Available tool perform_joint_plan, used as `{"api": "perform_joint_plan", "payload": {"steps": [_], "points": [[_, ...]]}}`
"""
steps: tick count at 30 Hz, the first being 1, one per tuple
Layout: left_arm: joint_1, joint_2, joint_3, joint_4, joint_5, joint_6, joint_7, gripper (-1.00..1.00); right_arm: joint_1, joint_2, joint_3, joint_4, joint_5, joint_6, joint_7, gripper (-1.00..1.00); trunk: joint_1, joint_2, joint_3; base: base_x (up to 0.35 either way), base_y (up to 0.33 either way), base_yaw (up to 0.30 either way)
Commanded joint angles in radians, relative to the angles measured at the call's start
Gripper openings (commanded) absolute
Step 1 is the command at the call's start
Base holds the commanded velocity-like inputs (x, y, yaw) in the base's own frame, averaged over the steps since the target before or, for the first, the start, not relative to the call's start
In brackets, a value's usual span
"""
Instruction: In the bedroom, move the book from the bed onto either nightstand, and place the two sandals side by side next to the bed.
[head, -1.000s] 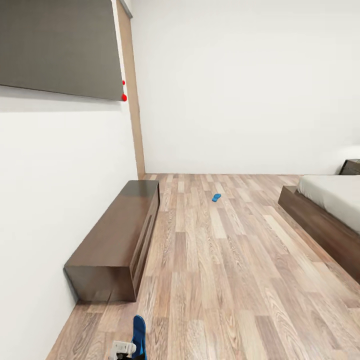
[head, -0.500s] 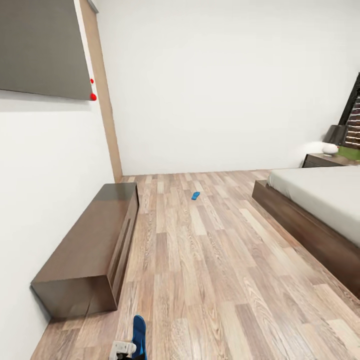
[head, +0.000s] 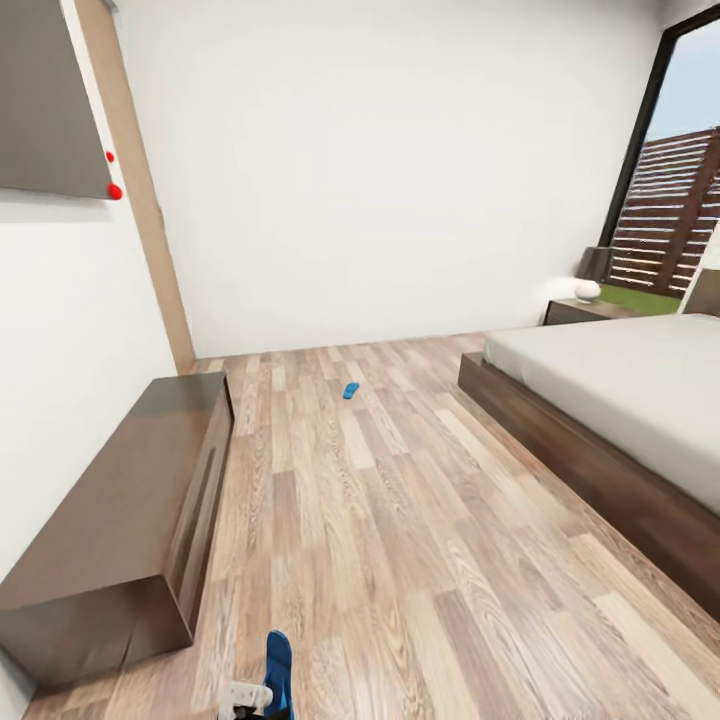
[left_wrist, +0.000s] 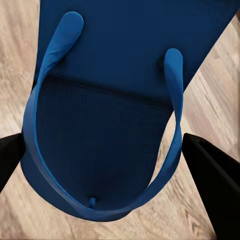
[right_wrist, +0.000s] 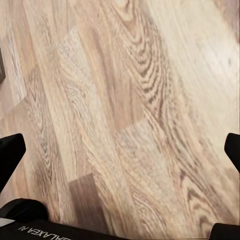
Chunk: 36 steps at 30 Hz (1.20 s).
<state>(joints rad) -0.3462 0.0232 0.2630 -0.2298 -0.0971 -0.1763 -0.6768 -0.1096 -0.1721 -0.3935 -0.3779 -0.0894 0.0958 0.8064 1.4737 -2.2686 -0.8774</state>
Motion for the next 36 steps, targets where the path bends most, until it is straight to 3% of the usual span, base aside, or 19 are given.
{"api": "perform_joint_plan", "payload": {"steps": [1, 3, 4, 7, 11, 22, 36], "points": [[0.0, 0.0, 0.007, 0.0, -0.01, -0.006, 0.006, -1.0, -0.001, 0.0, -0.004, 0.001, -0.007, 0.01, 0.005, 1.0, 0.0, 0.0, -0.001, 0.0, 0.0, -0.3], [0.0, -0.001, 0.007, 0.001, -0.011, -0.006, 0.032, -1.0, -0.001, 0.0, -0.004, 0.001, -0.007, 0.01, 0.005, 1.0, 0.0, 0.0, -0.001, 0.0, 0.0, -0.3], [0.0, -0.009, 0.007, 0.011, -0.013, -0.007, 0.085, -1.0, -0.001, 0.0, -0.004, 0.001, -0.007, 0.01, 0.005, 1.0, 0.0, 0.0, -0.001, 0.0, 0.0, -0.3], [0.0, -0.024, 0.007, 0.028, -0.014, -0.012, 0.156, -1.0, -0.001, 0.0, -0.004, 0.001, -0.007, 0.01, 0.005, 1.0, 0.0, 0.0, -0.001, 0.0, 0.0, -0.3], [0.0, -0.035, 0.007, 0.035, -0.018, -0.04, 0.192, -1.0, -0.001, 0.0, -0.004, 0.001, -0.007, 0.01, 0.005, 1.0, 0.0, 0.0, -0.001, 0.0, 0.0, -0.3], [0.0, -0.037, 0.007, 0.036, -0.027, -0.049, 0.2, -1.0, -0.001, 0.0, -0.004, 0.001, -0.007, 0.01, 0.005, 1.0, 0.0, 0.0, -0.001, 0.0, 0.0, -0.291], [0.0, -0.038, 0.007, 0.038, -0.027, -0.049, 0.199, -1.0, -0.001, 0.0, -0.004, 0.001, -0.007, 0.01, 0.005, 1.0, 0.0, 0.0, -0.001, 0.0, 0.0, -0.046]]}}
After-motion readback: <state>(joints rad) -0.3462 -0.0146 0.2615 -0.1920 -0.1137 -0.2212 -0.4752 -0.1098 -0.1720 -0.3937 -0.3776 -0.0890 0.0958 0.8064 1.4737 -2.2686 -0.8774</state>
